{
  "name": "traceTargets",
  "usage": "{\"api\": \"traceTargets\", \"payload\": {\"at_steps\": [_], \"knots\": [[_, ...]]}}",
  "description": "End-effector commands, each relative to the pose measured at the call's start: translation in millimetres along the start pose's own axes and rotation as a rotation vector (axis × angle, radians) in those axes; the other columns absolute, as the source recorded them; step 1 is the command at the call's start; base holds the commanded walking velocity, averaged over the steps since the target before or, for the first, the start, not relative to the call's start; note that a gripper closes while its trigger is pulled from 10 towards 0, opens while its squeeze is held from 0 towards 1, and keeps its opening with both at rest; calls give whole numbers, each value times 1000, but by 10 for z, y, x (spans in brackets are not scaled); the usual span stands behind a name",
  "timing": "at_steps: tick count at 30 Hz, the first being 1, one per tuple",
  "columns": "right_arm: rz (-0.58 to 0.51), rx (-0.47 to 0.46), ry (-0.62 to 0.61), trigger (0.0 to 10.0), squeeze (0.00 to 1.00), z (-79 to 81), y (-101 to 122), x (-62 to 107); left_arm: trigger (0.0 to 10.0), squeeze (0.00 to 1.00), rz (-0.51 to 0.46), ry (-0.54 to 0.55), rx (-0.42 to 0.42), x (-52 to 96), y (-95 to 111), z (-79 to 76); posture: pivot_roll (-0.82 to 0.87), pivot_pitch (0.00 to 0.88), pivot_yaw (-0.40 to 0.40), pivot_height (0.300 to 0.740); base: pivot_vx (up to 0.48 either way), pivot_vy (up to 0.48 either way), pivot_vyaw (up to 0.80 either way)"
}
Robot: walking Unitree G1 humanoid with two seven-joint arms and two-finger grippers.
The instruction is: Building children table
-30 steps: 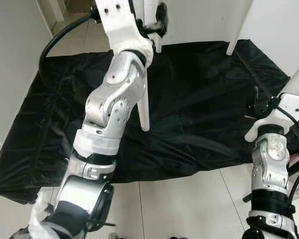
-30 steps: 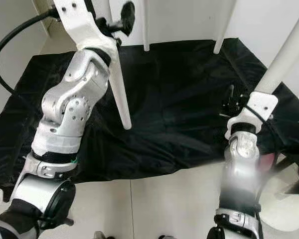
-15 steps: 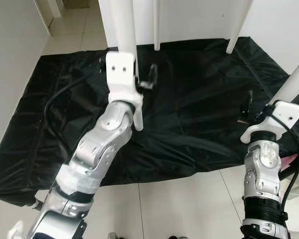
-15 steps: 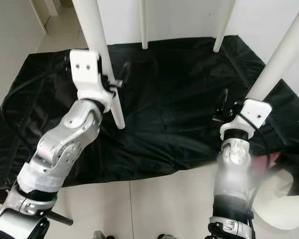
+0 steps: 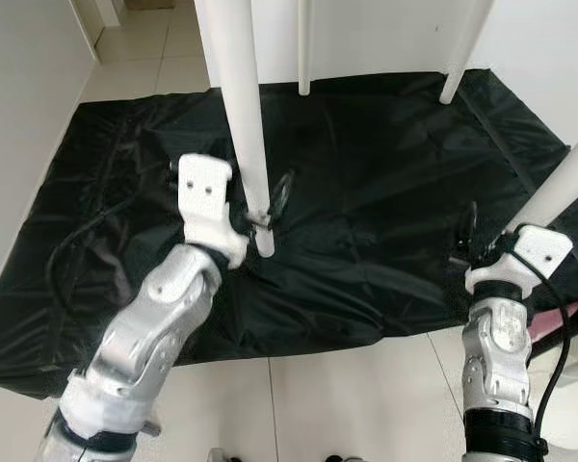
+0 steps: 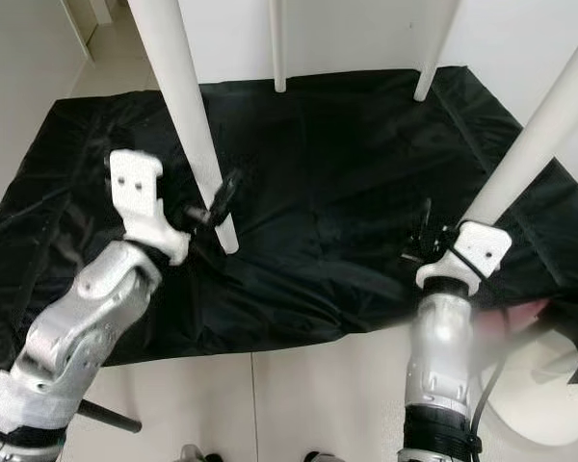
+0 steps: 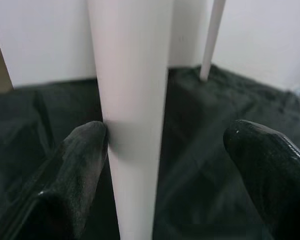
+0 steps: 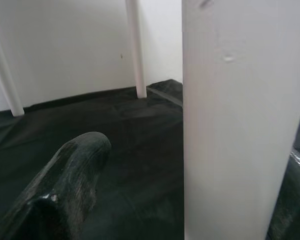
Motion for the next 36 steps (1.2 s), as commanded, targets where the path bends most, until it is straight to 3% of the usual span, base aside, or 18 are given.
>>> {"api": "traceTargets", "payload": {"at_steps": [1, 13, 31, 36], "knots": [[36, -17, 16, 10000, 0, 43, -88, 57, 10000, 0, -32, -152, -14, 48, 26, -186, 8, 121, 42, 740, 0, 0, 0], [46, -18, 24, 10000, 0, 55, -110, 145, 10000, 0, 21, -170, -38, 204, -158, -223, 7, 108, 42, 740, 0, 0, 0], [95, 6, 114, 10000, 0, 234, -227, 450, 10000, 0, 84, -245, -91, 457, -455, -404, 13, 94, 31, 740, 0, 0, 0], [99, 58, 137, 10000, 0, 266, -251, 620, 10000, 0, 128, -268, -164, 554, -664, -459, 7, 84, 34, 740, 0, 0, 0]]}}
Point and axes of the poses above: a point about 5 cm out from each wrist's last joint towards the gripper, its own x axis pointing back from the gripper into the wrist, its own y axis along the axis of the wrist's last joint, z = x × y, the point moved 5 cm from there along -x, pointing out of the wrist towards the gripper, and after that the axes turned 15 degrees about -x, right-handed, at the moved point
